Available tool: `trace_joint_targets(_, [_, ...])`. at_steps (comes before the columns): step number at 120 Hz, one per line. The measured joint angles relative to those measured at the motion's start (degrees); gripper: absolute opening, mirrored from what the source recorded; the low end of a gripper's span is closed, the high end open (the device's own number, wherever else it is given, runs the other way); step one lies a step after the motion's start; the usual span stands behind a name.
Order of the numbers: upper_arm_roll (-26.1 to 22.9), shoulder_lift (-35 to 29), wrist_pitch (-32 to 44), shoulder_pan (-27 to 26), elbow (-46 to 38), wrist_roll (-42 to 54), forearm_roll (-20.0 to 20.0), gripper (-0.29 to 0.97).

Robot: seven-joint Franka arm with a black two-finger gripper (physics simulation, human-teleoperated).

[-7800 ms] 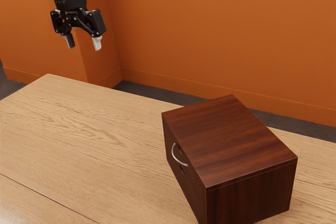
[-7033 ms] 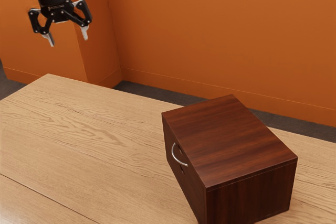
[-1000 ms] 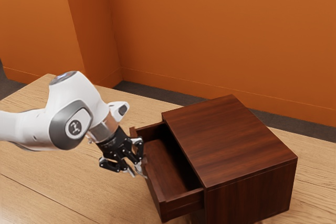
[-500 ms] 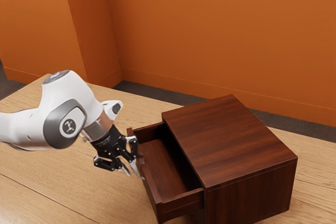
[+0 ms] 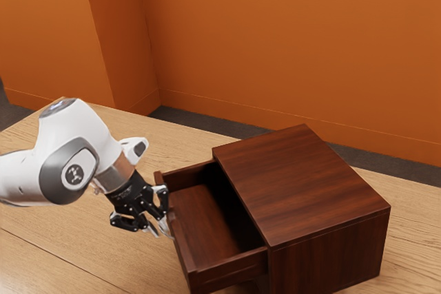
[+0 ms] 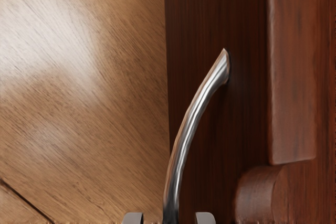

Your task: Pull the drawer handle with one arm to open the drawer

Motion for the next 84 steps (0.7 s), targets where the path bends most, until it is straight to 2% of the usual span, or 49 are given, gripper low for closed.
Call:
trace_joint_targets(46, [1.49, -4.94, -1.25, 0.00, -3.07, -0.08, -0.02, 0.03])
trace_joint_targets(57, [3.87, -9.71, -2.84, 0.14, -3.07, -0.06, 0.33, 0.08])
trace_joint_targets(64, [5.79, -14.58, -5.51, 3.69, -2.74, -0.06, 2.68, 0.18])
trace_joint_targets(72, [7.67, -16.99, -10.33, 6.44, 0.37, -0.04, 7.71, 0.31])
trace_joint_targets(84, [10.34, -16.82, -22.93, 7.51, 17.58, 0.02, 17.51, 0.45])
